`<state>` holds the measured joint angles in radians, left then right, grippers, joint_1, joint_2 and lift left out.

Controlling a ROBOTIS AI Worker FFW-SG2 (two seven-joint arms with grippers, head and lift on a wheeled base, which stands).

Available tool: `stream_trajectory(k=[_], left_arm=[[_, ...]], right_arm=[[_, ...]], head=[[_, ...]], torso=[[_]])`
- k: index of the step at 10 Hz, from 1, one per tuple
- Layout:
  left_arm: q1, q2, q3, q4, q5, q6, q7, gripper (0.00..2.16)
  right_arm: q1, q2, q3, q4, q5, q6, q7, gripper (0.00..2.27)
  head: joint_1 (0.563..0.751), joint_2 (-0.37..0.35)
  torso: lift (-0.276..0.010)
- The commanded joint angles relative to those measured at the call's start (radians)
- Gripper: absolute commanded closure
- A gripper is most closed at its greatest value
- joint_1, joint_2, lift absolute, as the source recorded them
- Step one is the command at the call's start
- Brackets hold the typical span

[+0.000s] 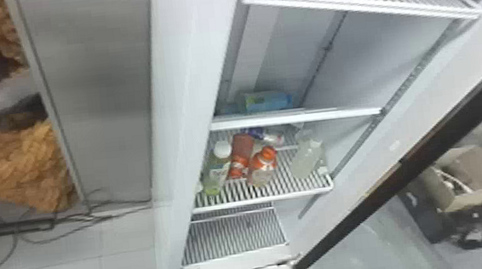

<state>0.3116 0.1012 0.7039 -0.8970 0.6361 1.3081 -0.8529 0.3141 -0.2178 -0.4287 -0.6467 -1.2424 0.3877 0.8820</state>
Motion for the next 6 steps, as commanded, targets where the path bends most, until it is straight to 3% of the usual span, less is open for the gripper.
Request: stream_trajectory(k=[1, 6], left_arm=[[0.000, 0.000, 0.000, 0.000, 0.000, 0.000, 0.000, 0.00], [0.000, 0.000, 0.000, 0.000, 0.000, 0.000, 0.000, 0.00]], right_arm=[[0.000, 0.000, 0.000, 0.000, 0.000, 0.000, 0.000, 0.00], [0.000, 0.000, 0.000, 0.000, 0.000, 0.000, 0.000, 0.00]], head=[[0.695, -0.350], [0.695, -0.350]], torso=[[0.000], [0.000]])
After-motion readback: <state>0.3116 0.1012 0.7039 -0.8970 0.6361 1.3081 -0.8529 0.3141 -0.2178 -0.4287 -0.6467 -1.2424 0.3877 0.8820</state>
